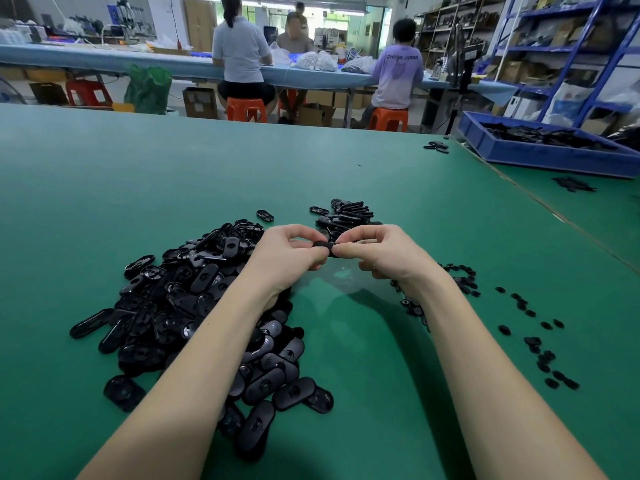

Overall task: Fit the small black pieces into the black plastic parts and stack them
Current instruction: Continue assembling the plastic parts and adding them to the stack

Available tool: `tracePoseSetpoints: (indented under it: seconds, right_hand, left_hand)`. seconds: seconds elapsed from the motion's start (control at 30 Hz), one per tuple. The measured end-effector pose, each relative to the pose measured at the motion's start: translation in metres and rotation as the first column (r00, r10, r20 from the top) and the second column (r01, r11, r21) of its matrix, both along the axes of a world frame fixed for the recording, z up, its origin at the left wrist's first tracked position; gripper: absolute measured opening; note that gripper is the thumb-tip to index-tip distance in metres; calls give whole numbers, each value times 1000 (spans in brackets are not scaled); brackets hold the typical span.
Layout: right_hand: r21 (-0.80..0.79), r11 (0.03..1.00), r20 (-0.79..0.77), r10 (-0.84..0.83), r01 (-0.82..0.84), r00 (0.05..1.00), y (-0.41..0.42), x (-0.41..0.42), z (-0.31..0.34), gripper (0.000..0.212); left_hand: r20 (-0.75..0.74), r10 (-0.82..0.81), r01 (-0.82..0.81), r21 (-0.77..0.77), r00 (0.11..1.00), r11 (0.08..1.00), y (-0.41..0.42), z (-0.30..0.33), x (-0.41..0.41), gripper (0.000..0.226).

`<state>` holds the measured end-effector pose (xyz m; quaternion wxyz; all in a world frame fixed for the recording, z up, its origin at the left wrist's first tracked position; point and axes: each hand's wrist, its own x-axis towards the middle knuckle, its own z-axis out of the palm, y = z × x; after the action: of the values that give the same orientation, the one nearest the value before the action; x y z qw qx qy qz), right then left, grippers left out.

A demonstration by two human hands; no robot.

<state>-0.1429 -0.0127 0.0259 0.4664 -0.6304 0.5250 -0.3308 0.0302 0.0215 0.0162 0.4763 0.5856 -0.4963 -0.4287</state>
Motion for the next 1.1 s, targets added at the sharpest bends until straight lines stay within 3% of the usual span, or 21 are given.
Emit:
tracePoseSetpoints:
  seconds: [0.47,0.77,0.97,1.1]
  right_hand:
    - [-132,991,-68,-42,33,997,-7,10,-11,10]
    - [-136,989,64,-51,59,997,-2,10,-16,16]
    - [-165,984,95,-58,73,994,1,16,-15,19]
    - [-221,975,81,16,2,997,0,13,-13,10]
  left_hand:
    - [67,27,-27,0,997,1000,-2,-4,2,14]
    - [-9,-58,58,-23,998,998,-1,-1,7,13]
    - [66,20,-19,-27,998,999,-1,-2,3,13]
    - [8,49,-49,-46,999,998,-2,-1,4,11]
